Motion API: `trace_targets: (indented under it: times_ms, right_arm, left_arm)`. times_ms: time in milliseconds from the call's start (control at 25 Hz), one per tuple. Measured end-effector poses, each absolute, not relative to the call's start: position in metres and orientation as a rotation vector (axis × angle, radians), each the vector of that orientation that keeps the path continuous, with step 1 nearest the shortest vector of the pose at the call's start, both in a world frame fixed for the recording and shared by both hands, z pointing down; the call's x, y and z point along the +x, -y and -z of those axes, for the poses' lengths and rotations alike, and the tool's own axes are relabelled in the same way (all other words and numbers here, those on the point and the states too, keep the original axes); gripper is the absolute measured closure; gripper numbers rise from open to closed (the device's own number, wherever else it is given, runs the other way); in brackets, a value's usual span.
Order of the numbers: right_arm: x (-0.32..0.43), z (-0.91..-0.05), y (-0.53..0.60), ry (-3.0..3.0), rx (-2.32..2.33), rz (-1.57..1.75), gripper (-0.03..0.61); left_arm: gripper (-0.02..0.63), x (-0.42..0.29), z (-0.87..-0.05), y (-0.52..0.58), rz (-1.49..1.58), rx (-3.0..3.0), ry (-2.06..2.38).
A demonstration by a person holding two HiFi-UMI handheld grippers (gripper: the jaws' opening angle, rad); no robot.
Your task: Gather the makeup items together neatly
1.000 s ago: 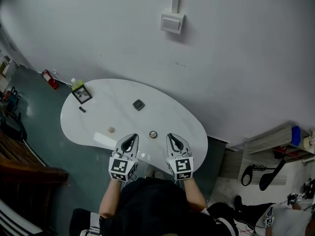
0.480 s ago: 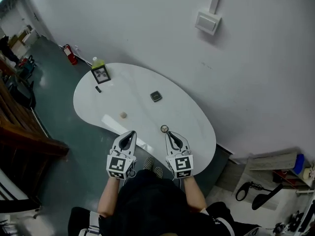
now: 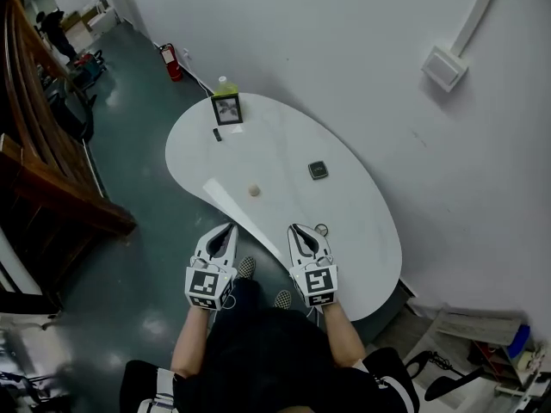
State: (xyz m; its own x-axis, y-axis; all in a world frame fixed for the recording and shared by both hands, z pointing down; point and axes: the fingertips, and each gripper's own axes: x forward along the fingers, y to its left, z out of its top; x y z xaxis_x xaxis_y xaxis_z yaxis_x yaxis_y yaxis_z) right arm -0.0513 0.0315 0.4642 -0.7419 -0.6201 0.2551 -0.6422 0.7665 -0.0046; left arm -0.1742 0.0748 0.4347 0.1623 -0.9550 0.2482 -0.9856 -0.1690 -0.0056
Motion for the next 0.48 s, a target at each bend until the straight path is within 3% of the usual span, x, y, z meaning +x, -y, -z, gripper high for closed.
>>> trace_targets:
  times_ms: [480]
  right_arm:
    - [-0.162,-0.499,0.018,2.669,0.868,-0.157,0.537]
  left_arm:
    - [0.594,-0.274,-0.473,-0.038,-0.303,2.166,1.884]
